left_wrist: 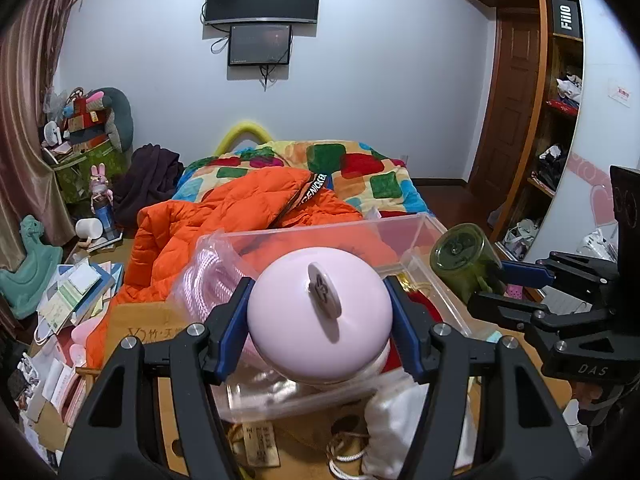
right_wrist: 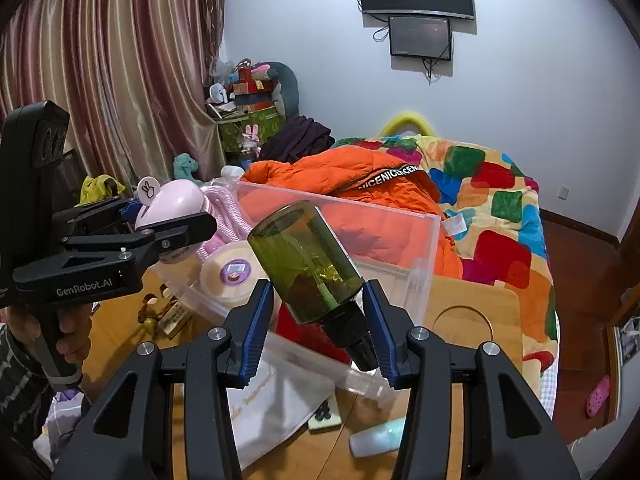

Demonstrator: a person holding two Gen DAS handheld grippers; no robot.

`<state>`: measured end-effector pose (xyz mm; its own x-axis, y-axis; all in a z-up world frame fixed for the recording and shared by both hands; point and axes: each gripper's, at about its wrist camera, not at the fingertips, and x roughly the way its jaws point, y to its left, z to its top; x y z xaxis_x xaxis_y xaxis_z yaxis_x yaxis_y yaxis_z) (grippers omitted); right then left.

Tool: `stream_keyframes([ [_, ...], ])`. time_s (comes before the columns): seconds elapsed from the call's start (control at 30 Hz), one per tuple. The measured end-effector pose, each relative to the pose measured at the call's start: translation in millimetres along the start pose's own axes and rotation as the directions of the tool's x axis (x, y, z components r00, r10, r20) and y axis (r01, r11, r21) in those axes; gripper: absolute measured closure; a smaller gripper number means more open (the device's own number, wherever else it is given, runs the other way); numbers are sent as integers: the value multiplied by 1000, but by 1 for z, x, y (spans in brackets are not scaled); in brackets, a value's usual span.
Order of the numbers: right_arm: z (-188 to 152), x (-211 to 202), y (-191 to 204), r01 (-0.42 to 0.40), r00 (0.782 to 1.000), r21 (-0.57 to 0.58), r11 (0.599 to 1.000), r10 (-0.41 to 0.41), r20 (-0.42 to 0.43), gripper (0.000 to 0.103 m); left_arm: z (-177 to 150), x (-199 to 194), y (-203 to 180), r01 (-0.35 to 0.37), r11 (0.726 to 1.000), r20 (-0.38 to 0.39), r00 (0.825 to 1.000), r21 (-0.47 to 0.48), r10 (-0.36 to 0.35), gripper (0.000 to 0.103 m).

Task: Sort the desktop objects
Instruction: 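Carry the pink object in the left gripper while the right carries the green bottle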

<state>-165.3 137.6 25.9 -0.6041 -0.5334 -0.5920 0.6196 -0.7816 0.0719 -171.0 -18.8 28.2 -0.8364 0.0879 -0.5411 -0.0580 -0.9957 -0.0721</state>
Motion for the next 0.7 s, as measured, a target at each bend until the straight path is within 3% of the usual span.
stream_keyframes([
  [0.7, 33, 57, -24, 21, 997, -38, 999, -23, -70, 60, 26, 55, 21, -33, 999, -73, 997, -25, 31, 40],
])
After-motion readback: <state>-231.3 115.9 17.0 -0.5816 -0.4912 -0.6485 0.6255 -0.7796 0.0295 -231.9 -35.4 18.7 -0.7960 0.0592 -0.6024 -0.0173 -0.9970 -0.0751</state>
